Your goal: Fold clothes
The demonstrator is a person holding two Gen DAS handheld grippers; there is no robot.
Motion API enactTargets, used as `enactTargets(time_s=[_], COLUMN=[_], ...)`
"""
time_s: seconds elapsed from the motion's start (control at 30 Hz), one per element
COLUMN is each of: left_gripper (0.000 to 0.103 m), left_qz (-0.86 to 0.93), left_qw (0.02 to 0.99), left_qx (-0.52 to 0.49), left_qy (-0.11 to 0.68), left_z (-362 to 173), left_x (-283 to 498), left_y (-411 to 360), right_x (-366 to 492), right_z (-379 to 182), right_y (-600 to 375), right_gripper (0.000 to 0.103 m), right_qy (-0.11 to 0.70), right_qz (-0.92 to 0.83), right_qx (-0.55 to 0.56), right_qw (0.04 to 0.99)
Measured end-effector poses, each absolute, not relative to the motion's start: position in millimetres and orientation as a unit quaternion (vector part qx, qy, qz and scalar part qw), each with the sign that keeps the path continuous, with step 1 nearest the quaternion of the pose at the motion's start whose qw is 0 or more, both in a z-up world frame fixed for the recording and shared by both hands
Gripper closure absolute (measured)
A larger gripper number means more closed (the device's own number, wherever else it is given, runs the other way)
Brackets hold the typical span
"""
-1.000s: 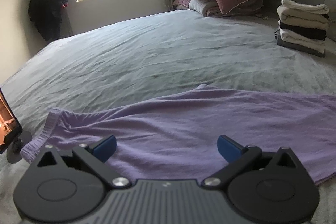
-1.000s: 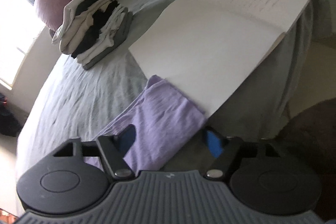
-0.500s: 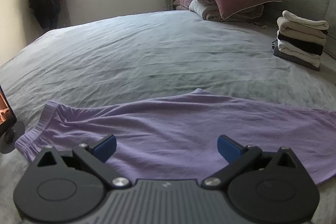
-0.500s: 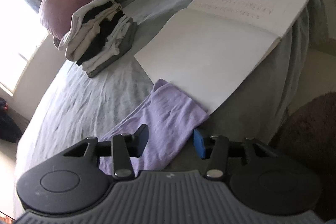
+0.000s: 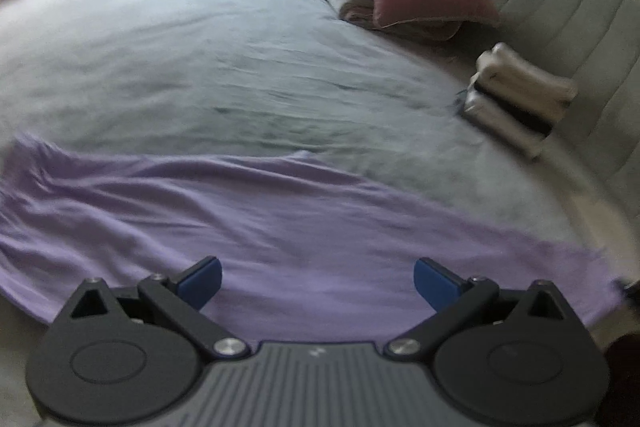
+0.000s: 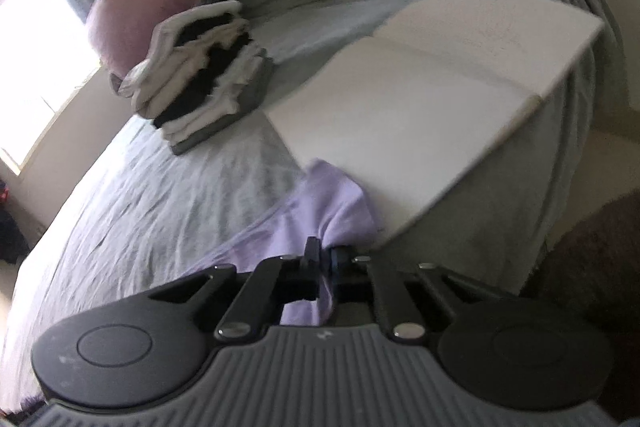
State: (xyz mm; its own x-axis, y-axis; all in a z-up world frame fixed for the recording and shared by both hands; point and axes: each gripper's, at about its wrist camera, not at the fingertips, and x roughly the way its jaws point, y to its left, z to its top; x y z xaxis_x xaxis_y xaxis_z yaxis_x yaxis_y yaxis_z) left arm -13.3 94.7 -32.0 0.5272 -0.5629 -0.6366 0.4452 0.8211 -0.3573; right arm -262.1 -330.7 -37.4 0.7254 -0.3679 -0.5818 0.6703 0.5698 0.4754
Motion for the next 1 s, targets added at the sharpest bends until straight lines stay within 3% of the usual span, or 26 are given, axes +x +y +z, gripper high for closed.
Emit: enactTargets(time_s=[0.23,0.8,0.83,0.9,1.0], left_gripper=[0.001,0.002,0.002,0.002,0.002], left_qz=[-0.398,-0.483,-0.483,-0.482,-0.480], left_qw=[0.793,0.676,0.676,0.675,0.674], left_qx=[-0.159,-0.238,-0.238,-0.239,-0.239], left_qy=[0.432,0.503,0.504,0.505,0.507], left_z=[-43,-68,-68,-68,-67], left_x=[-19,-30,-29,-28,-26], left_y=[64,-30,-32,-37,-44], right_x=[-228,-184,-184,-186,-186], right_z=[-22,-42,-44,-46,-48], right_y=[-286,-196,-194,-193,-195], right_gripper=[0.097,0.100,0.100,0.088,0.087], right_qy=[0.220,0.284,0.287,0.288,0.292], right_qz=[-0.244,-0.096,-0.099,-0.104,-0.106], right_qx=[0.234,0.014,0.001,-0.021,-0.047], right_qw=[0.915,0.954,0.953,0.952,0.949])
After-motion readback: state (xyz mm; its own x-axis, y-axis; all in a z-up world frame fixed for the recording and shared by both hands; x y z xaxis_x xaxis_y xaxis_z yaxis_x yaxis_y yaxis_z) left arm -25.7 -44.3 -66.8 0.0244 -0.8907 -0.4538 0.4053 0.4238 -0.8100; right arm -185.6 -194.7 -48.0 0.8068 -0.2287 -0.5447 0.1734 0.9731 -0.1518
